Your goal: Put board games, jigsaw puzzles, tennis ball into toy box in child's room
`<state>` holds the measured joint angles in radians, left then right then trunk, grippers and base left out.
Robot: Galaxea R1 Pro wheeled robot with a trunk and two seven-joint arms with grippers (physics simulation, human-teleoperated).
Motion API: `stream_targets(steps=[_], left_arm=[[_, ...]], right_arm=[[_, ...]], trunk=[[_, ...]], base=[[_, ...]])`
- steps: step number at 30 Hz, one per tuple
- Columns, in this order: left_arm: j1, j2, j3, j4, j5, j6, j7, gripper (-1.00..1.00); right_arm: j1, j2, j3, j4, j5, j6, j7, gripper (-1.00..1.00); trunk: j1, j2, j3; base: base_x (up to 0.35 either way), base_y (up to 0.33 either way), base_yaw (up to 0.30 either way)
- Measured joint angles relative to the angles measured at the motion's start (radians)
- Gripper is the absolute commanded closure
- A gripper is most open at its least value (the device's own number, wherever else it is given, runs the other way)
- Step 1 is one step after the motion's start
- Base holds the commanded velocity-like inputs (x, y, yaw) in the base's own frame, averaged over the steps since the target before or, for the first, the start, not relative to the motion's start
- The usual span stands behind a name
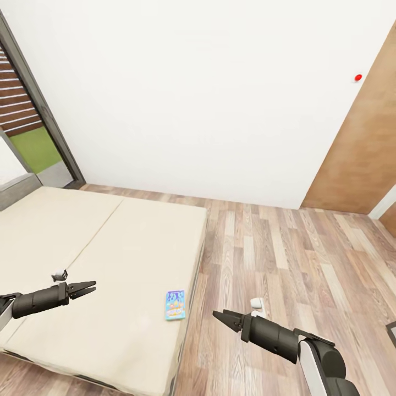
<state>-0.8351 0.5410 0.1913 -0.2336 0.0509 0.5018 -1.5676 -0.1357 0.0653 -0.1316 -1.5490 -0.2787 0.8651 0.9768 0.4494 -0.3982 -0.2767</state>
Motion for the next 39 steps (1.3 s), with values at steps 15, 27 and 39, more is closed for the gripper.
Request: stream_targets(steps=[15,27,39], left_arm=[[0.000,-0.004,0.000,0.000,-0.001,0.001,0.000,-1.00],[0.000,-0.005,0.000,0.000,-0.001,0.002,0.000,-1.00],[0.000,-0.005,0.000,0.000,-0.001,0.001,0.000,-1.00]], right_arm=[[0.000,0.000,-0.001,0.000,0.001,0.000,0.000,-1.00],[0.000,0.000,-0.002,0.000,0.001,0.000,0.000,-1.00],[0.000,0.000,-0.001,0.000,0.001,0.000,0.000,-1.00]], trunk=[[0.000,0.000,0.024],[0.000,0.000,0.044],[0.000,0.000,0.063]], base=[[0.000,0.000,0.000],[0.000,0.000,0.003],[0.000,0.000,0.053]])
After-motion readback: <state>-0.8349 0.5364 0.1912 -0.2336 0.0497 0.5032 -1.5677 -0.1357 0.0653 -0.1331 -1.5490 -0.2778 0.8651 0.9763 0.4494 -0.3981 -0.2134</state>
